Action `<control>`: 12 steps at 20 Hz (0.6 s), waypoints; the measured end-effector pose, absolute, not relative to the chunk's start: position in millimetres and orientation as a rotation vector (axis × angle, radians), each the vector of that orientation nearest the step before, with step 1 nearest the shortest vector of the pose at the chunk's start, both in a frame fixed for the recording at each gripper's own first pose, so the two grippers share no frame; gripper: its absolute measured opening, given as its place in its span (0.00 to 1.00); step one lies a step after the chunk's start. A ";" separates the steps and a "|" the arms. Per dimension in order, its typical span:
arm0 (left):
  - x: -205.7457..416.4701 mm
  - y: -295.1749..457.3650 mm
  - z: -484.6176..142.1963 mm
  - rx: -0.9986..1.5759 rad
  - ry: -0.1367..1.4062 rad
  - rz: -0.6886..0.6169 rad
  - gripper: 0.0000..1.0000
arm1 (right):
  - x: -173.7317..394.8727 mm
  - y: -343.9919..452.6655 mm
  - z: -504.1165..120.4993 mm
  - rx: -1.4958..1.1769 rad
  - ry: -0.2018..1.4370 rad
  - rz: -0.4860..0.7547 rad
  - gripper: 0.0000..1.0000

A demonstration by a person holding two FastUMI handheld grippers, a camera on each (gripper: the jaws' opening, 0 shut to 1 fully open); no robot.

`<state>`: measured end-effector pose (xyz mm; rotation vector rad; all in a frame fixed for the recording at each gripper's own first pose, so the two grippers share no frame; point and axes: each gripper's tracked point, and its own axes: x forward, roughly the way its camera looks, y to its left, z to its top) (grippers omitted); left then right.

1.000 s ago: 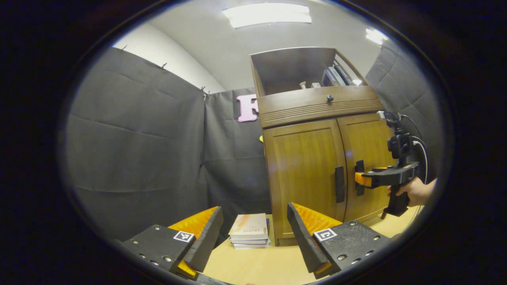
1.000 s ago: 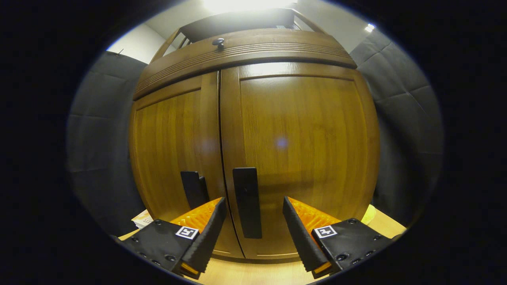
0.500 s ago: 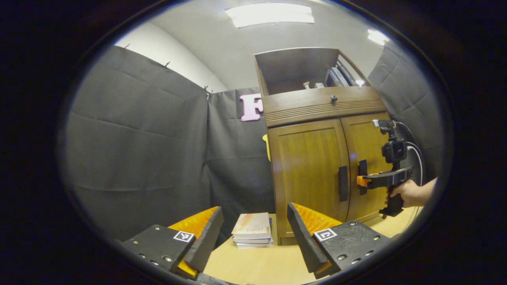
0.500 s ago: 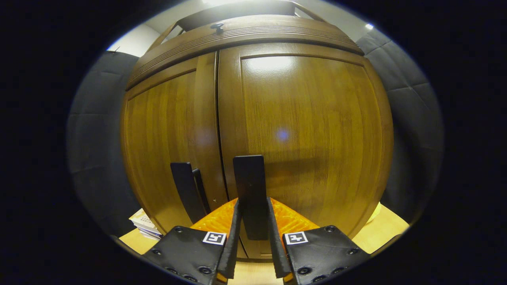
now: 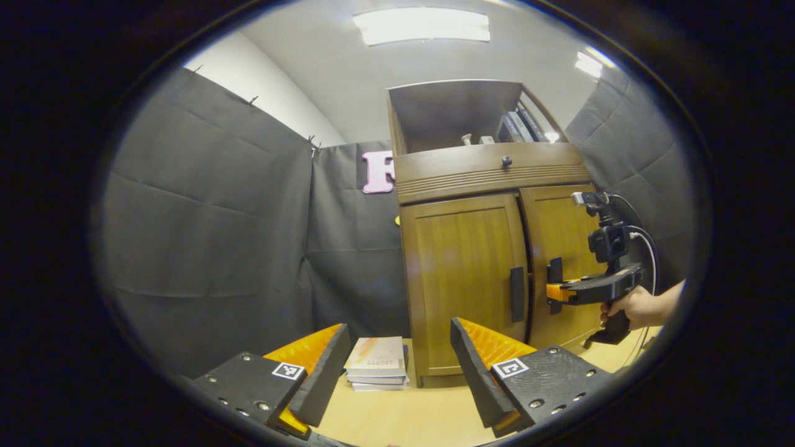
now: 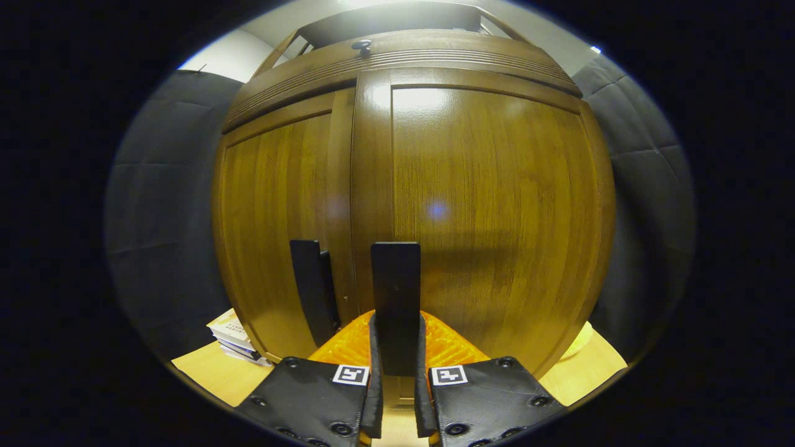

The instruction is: Open the right door of the double-door shoe cabinet with the right hand, and open the left door with the left hand.

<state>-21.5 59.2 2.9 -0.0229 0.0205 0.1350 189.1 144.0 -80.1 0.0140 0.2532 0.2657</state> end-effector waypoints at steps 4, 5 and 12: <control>-21.3 55.5 7.2 -0.036 0.019 0.091 0.95 | 169.2 136.7 -77.9 0.030 0.258 0.284 0.23; -21.3 55.0 8.2 -0.037 0.017 0.080 0.95 | 164.3 134.1 -76.7 0.033 0.260 0.287 0.23; -20.4 49.8 11.2 -0.041 0.012 0.030 0.95 | 130.5 114.6 -71.0 0.051 0.269 0.312 0.19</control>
